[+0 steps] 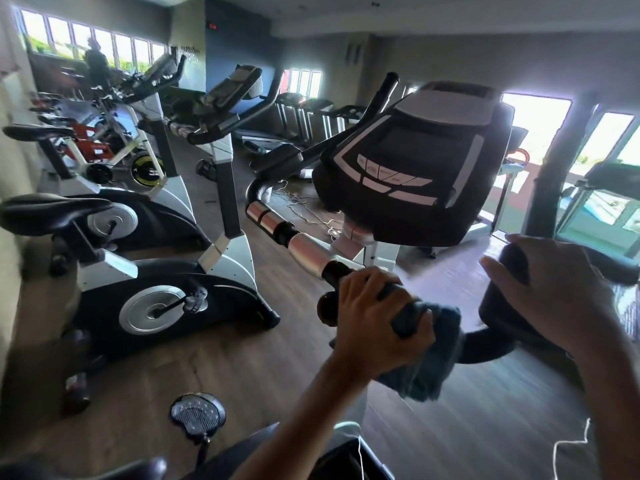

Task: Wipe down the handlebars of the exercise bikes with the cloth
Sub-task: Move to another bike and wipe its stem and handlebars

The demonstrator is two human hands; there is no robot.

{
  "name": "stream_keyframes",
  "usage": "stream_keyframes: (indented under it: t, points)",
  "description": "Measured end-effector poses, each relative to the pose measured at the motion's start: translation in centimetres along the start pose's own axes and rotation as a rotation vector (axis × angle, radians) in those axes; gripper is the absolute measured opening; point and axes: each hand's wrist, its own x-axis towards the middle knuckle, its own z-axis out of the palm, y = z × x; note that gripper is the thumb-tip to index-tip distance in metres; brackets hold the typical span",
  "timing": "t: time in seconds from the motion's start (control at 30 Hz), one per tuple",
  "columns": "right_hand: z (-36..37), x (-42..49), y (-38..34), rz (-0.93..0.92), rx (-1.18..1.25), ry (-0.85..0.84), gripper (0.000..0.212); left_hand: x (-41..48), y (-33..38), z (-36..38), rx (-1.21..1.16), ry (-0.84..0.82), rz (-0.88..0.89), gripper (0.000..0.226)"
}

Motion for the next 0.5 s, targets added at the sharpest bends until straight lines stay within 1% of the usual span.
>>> stream_keyframes:
  t: [0.1, 0.17, 0.27, 0.33, 0.43, 0.5]
  points:
    - [-0.5, -0.3, -0.6, -0.012, 0.024, 0.001, 0.063, 0.5, -1.2, -0.7, 0.02, 0.008, -0.077, 0.018]
    - [-0.5, -0.4, -0.6, -0.018, 0.022, 0.003, 0.059, 0.1, 0.1, -0.4, 0.003, 0.003, -0.105, 0.019]
    - [-0.4, -0.3, -0.5, -0.018, 0.02, -0.025, 0.057, -1.0, 2.7, 0.4, -0.026, -0.049, -0.032, 0.019]
    - [-0.4, -0.4, -0.4, -0.014, 0.033, -0.016, 0.055, -0.5, 1.9, 0.1, -0.027, -0.052, -0.005, 0.019]
    - [-0.4, -0.5, -0.5, -0.006, 0.056, 0.004, 0.052, 0.9, -1.0, -0.9, -0.001, -0.02, -0.119, 0.018]
    - [-0.4, -0.4, -0.5, -0.014, 0.054, 0.009, 0.051, 0.9, -0.9, -1.0, -0.01, -0.007, -0.183, 0.017]
